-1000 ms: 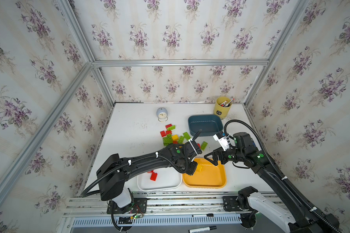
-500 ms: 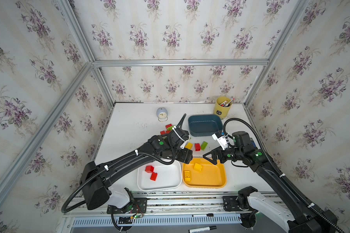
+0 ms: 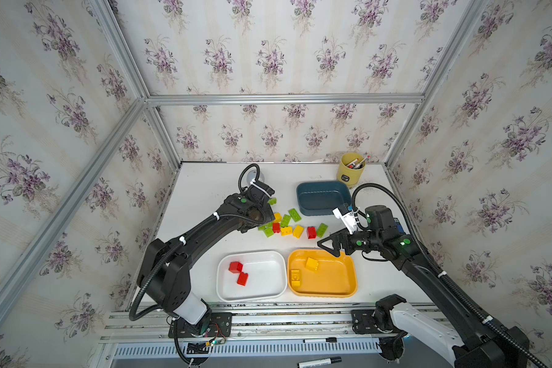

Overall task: Sort the legos into containers by color
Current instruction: 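Move the left gripper to a red brick in the pile and grasp it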

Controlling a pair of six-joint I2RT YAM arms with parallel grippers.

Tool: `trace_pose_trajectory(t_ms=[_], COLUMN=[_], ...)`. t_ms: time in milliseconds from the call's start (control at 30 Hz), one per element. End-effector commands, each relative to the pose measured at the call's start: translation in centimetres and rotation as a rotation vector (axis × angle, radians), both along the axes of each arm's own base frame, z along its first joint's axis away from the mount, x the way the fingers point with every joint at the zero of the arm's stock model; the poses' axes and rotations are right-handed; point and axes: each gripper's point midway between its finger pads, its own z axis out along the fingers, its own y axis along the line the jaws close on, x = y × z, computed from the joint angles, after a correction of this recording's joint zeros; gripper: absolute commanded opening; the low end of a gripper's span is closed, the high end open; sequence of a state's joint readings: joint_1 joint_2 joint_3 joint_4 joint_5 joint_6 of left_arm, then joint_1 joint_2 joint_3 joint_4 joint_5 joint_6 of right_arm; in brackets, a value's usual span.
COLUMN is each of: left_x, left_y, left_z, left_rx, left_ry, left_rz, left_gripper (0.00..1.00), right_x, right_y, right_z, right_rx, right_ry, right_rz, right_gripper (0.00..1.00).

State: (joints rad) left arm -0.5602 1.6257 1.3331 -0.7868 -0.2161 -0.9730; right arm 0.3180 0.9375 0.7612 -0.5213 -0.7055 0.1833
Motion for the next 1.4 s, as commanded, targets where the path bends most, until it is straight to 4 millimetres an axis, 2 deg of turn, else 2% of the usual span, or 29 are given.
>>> trace_pose_trajectory(t_ms=[0, 100, 267, 433, 500, 700, 833, 1000, 1367], left_x=[1.3, 2.4, 4.7, 7.7, 8.3, 8.5, 8.8, 9.9, 10.1], left_y=[1.8, 2.2, 2.3, 0.5, 0.7, 1.8, 2.6, 1.9, 2.3], left_z=[-0.6, -2.2, -3.6, -5.3, -6.1, -8.6, -8.9, -9.5, -10.9], left_rx=[0.03, 0.042, 0.061, 0.053, 0.09, 0.168, 0.205, 0.185, 0.192], left_ry=[0.006, 0.072, 0.116, 0.159, 0.176, 0.26, 0.263, 0.271, 0.305], left_rz=[0.181, 0.216, 0.219, 0.116, 0.109, 0.094, 0.098, 0.068, 0.044], left_gripper=[0.85, 0.85, 0.84, 0.83, 0.83, 0.79, 0.72, 0.63, 0.58], right_x=[0.0, -0.1, -0.1, 0.1, 0.2, 0.4, 0.4, 0.5, 0.8], right_y=[0.2, 0.2, 0.2, 0.4, 0.4, 0.4, 0.4, 0.4, 0.4], right_z=[0.3, 0.2, -0.2, -0.4, -0.3, -0.5, -0.8, -1.1, -1.3], right_rx=[0.019, 0.022, 0.026, 0.029, 0.027, 0.02, 0.012, 0.009, 0.001], right_ry=[-0.01, -0.004, 0.007, 0.015, 0.016, 0.017, 0.024, 0.027, 0.027], right_rz=[0.009, 0.005, 0.002, 0.004, 0.006, 0.004, 0.004, 0.005, 0.005], right_gripper=[1.0, 1.0, 1.0, 1.0, 1.0, 1.0, 1.0, 1.0, 1.0])
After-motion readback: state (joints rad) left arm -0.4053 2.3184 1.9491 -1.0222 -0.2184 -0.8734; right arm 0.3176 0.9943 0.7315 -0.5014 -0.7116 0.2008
